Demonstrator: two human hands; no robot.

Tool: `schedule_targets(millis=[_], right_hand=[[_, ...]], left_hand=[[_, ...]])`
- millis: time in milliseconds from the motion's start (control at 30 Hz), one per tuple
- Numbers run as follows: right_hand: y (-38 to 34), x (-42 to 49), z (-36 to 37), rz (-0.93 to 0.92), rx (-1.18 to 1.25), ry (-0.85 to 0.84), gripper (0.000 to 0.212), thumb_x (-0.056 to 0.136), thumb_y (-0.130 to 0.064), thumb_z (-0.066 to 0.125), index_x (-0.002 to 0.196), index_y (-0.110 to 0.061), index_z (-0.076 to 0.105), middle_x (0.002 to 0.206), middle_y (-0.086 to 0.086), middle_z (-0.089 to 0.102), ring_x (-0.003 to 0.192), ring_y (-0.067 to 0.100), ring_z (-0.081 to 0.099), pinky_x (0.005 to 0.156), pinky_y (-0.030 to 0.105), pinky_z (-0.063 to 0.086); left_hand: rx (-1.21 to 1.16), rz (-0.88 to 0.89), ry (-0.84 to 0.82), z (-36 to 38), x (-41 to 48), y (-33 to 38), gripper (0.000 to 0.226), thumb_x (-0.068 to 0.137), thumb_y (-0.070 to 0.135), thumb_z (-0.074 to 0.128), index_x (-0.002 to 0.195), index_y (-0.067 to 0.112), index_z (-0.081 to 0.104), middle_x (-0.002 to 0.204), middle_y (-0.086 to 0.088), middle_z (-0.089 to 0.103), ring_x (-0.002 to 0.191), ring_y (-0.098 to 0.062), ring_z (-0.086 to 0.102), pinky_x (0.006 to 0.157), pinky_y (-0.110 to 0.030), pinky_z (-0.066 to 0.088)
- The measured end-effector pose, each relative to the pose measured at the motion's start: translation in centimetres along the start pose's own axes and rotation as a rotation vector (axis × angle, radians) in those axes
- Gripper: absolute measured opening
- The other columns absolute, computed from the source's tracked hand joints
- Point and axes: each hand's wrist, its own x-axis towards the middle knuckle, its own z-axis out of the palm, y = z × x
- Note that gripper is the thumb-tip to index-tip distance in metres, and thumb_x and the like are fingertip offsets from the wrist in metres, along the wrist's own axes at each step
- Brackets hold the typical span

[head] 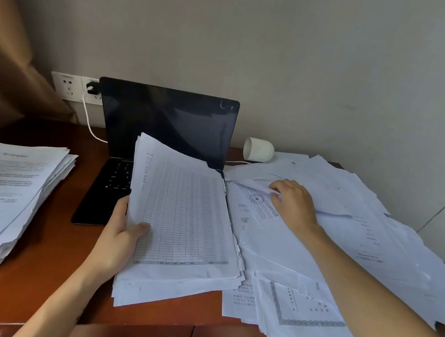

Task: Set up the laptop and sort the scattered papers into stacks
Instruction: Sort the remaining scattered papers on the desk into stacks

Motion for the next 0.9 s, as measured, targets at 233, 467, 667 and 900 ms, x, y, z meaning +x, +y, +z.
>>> schedule_targets(millis=[233,467,667,900], right_hand=[[-0.7,-4.3,-2.9,0.106,0.315,0.005,0.022,0.088,-0.020,0.077,0.109,-0.015,0.072,0.094,-0.007,0.057,0.092,0.013,0.052,0.080,0.030,0.044],[0.0,-9.0,-2.9,0.150,0.069,-0.142,0.018,0.098,-0.018,0.061,0.113,-0.016,0.072,0.110,0.000,0.069,0.105,0.027,0.062,0.083,0.038,0.051],[-2.7,-9.5,-6.7,0.280,0.406,0.111,0.022,0.102,-0.028,0.058,0.114,-0.012,0.068,0.114,-0.005,0.071,0.107,0.011,0.065,0.094,0.027,0.048],[-5.8,-10.4,-12.0,0.489,1.033,0.292,0.023,0.103,-0.021,0.058,0.125,-0.023,0.065,0.120,-0.012,0.072,0.112,0.003,0.066,0.089,0.020,0.053]], left_hand=[[0.009,0.016,-0.001,0.2,-0.2,0.3,0.054,0.102,0.006,0.058,0.143,0.035,0.037,0.139,0.005,0.054,0.129,-0.025,0.056,0.108,-0.056,0.049],[0.012,0.023,-0.010,0.3,-0.6,0.7,0.054,0.103,0.004,0.057,0.141,0.035,0.035,0.135,0.006,0.053,0.128,-0.024,0.054,0.108,-0.054,0.049],[-0.047,0.016,-0.016,0.5,-0.5,1.1,0.054,0.101,-0.001,0.056,0.139,0.032,0.037,0.132,0.003,0.054,0.126,-0.024,0.055,0.097,-0.044,0.054],[-0.177,0.027,-0.017,1.5,-0.3,3.3,0.054,0.099,-0.005,0.057,0.139,0.029,0.042,0.130,-0.004,0.058,0.118,-0.025,0.062,0.084,-0.039,0.057]])
